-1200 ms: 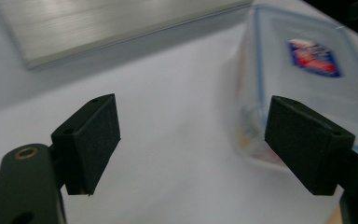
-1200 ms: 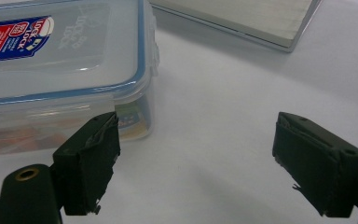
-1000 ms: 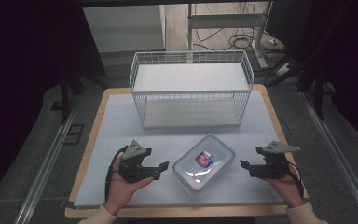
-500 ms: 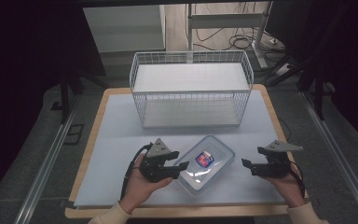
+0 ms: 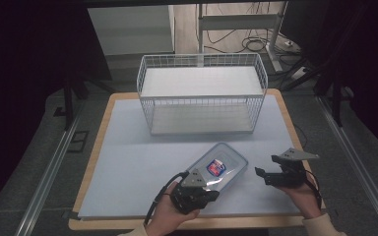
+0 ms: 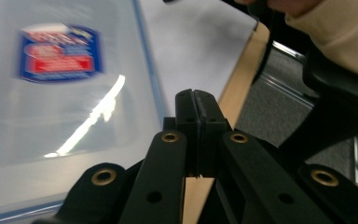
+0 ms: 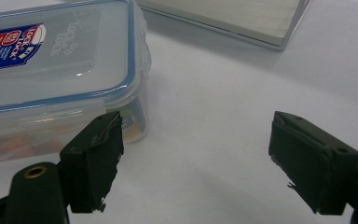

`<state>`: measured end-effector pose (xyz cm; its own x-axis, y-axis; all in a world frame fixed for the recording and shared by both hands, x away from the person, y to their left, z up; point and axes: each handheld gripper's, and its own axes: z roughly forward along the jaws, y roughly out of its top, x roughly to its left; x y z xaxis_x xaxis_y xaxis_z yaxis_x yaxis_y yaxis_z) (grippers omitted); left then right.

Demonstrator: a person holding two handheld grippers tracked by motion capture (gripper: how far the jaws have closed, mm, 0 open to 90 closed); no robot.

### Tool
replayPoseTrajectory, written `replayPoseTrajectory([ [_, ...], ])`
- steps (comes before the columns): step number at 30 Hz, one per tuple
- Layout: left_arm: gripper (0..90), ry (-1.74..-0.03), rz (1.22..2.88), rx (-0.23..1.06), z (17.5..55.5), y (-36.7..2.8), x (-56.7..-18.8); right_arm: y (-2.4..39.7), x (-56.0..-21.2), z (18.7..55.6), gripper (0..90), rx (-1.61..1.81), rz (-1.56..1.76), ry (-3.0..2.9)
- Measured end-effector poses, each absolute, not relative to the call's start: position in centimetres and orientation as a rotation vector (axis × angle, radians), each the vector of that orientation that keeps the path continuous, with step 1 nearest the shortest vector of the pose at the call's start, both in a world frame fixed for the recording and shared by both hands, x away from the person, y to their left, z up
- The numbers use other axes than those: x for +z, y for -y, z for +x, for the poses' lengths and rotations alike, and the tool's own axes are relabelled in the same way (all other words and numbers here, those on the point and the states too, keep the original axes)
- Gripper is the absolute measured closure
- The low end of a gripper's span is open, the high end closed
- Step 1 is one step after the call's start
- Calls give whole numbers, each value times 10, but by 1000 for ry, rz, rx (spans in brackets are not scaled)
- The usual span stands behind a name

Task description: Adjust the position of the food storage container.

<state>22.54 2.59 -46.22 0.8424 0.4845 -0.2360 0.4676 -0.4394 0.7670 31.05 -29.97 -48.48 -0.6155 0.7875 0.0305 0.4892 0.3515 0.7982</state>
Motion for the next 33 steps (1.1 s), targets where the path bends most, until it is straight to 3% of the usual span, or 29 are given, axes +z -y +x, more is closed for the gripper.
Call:
replayPoseTrajectory([
  [14,900,-686,2227,24,216,2,-498,298,-488,311,178,1129,1114,-2277],
  [33,900,-747,2210,63,225,-21,-504,298,-489,310,178,1126,1107,-2286],
])
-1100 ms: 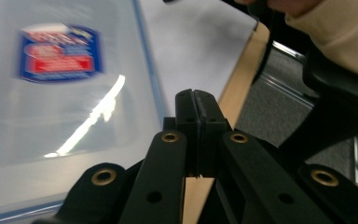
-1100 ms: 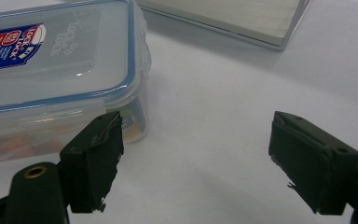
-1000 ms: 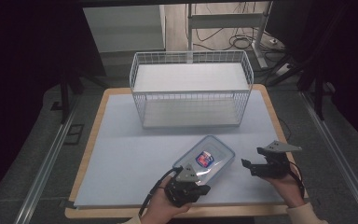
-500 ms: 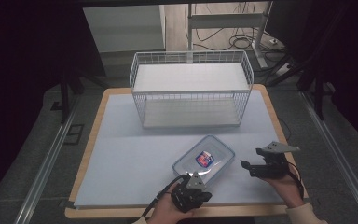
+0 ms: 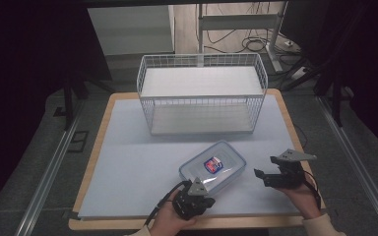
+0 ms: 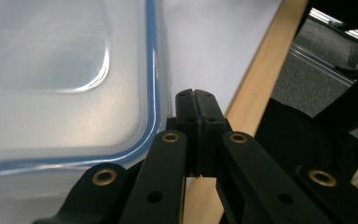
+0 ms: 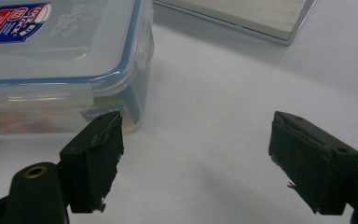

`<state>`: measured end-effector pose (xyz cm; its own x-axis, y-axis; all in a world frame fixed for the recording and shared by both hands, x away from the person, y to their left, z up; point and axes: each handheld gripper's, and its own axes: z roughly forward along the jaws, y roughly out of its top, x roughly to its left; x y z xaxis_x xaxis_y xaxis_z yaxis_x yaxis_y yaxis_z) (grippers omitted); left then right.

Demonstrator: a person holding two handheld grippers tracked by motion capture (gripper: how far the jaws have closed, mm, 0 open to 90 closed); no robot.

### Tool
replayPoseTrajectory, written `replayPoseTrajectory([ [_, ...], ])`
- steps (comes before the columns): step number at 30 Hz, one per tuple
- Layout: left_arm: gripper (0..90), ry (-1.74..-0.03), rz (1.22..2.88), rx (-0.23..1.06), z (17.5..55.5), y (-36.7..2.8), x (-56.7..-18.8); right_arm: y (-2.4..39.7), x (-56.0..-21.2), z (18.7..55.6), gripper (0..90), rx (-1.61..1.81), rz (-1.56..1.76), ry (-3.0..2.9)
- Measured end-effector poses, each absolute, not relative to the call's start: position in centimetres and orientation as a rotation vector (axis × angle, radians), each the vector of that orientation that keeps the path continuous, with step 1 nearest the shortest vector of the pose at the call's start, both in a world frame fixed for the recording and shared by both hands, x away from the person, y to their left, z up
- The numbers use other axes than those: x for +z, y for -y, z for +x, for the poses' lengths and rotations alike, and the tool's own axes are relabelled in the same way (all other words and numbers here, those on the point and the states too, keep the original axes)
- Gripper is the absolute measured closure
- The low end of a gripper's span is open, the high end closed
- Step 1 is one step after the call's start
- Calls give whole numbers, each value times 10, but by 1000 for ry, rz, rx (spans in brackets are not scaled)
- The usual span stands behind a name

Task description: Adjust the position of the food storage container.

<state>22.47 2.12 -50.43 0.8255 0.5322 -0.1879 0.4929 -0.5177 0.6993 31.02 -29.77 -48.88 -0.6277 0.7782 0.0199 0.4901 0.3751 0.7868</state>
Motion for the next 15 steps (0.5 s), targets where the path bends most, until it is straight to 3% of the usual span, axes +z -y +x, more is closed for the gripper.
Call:
replayPoseTrajectory([
  [15,900,-860,2167,64,251,-62,-507,298,-489,310,178,1131,1111,-2291],
])
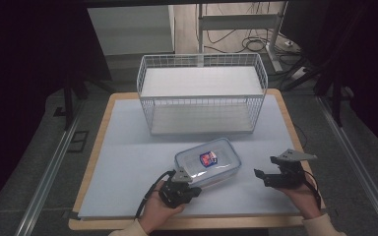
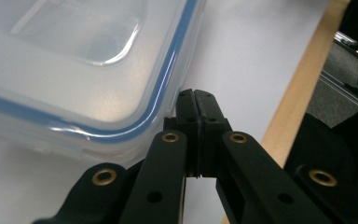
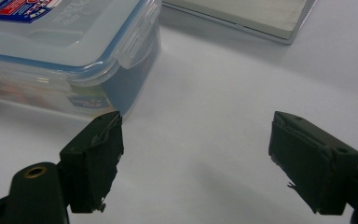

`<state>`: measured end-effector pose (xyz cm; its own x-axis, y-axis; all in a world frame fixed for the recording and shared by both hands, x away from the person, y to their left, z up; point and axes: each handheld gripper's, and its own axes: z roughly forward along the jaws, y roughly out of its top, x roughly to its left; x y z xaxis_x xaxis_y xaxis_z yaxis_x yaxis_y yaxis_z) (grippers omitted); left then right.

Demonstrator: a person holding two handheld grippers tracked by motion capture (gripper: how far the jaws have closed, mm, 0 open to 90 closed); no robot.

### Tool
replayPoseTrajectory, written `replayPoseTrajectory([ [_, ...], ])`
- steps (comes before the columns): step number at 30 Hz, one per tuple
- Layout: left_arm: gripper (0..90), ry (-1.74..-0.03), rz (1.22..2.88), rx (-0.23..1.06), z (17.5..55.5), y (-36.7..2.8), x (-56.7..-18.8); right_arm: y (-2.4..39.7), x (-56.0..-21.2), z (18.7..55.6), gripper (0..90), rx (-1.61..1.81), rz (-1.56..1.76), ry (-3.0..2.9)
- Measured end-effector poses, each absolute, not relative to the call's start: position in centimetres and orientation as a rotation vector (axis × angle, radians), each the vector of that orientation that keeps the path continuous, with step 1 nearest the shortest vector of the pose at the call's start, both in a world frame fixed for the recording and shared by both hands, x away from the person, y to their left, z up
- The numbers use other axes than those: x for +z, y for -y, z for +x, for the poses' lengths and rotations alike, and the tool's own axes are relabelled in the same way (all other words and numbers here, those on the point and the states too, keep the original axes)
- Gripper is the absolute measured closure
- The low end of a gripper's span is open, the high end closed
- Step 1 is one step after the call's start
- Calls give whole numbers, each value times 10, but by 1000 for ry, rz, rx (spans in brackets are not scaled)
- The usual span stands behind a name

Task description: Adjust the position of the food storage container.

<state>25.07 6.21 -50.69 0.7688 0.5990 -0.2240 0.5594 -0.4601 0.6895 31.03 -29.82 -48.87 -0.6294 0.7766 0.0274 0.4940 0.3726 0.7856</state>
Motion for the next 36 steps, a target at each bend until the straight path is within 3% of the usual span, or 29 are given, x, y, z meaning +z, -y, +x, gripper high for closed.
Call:
replayPoseTrajectory([
  [25,893,-1031,2070,89,279,-104,-511,296,-491,311,176,1130,1106,-2311],
  [36,878,-1022,1969,108,262,-135,-478,294,-490,309,138,1148,1066,-2282],
])
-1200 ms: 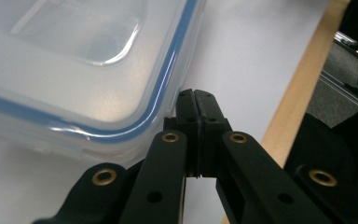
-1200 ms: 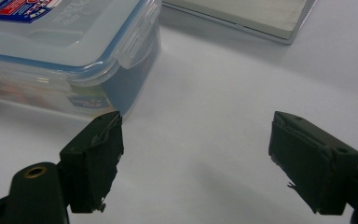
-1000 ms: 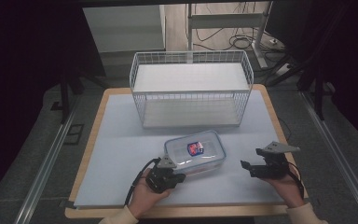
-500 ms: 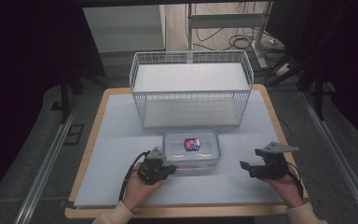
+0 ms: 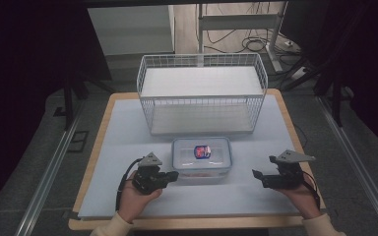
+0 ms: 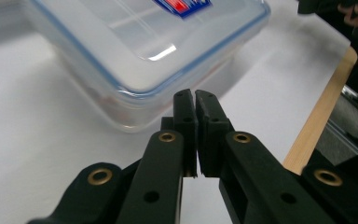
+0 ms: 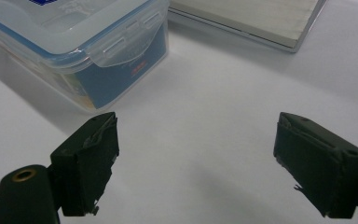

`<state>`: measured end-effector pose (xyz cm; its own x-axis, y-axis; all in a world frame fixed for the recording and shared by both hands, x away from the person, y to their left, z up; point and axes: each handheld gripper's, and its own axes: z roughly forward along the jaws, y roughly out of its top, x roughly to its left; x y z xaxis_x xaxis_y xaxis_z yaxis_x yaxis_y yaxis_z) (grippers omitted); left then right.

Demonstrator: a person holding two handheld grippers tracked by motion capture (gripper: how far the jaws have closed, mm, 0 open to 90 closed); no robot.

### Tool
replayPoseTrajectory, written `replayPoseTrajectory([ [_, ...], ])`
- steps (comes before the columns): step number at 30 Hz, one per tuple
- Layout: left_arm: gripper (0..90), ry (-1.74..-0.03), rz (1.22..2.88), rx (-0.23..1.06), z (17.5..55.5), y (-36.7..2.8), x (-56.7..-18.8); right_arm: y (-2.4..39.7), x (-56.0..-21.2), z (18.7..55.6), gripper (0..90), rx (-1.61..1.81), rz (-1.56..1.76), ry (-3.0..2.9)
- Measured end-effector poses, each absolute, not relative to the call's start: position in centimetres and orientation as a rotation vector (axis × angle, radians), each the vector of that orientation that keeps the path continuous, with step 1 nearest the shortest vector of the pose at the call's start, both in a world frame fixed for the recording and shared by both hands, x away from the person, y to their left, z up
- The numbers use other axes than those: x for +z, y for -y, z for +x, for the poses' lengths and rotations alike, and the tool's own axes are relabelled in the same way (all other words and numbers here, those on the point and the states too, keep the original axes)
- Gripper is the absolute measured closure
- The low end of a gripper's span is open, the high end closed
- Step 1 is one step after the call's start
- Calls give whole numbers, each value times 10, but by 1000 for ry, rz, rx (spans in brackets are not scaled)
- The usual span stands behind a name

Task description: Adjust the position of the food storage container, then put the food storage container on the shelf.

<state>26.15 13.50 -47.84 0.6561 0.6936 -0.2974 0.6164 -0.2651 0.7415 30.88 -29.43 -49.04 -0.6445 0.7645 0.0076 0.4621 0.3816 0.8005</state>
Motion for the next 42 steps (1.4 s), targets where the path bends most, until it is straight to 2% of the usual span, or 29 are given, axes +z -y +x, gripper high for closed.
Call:
replayPoseTrajectory([
  [5,856,-1057,1906,138,262,-153,-472,293,-490,307,137,1157,1084,-2218],
  [8,781,-1094,1845,158,265,-166,-470,294,-488,306,137,1197,1104,-2192],
  [9,781,-1120,1817,166,266,-171,-470,294,-488,306,137,1212,1107,-2191],
  [10,738,-1143,1790,162,267,-174,-470,294,-488,306,137,1219,1105,-2193],
  [11,634,-1170,1769,157,270,-178,-472,293,-488,305,136,1221,1091,-2199],
  [13,522,-1192,1758,160,271,-179,-472,292,-489,305,136,1223,1086,-2201],
  [16,399,-1224,1751,158,275,-181,-474,290,-489,304,134,1233,1062,-2220],
  [17,399,-1227,1752,164,276,-181,-474,290,-489,304,134,1233,1062,-2220],
  [18,322,-1236,1758,180,277,-180,-474,289,-489,305,108,1237,1078,-2214],
  [20,281,-1237,1756,179,278,-178,-474,289,-488,306,105,1240,1126,-2196],
  [27,195,-1254,1767,169,284,-172,-474,287,-486,304,128,1241,1139,-2215],
  [42,180,-1267,1776,146,306,-155,-468,284,-487,304,133,1230,1107,-2256],
])
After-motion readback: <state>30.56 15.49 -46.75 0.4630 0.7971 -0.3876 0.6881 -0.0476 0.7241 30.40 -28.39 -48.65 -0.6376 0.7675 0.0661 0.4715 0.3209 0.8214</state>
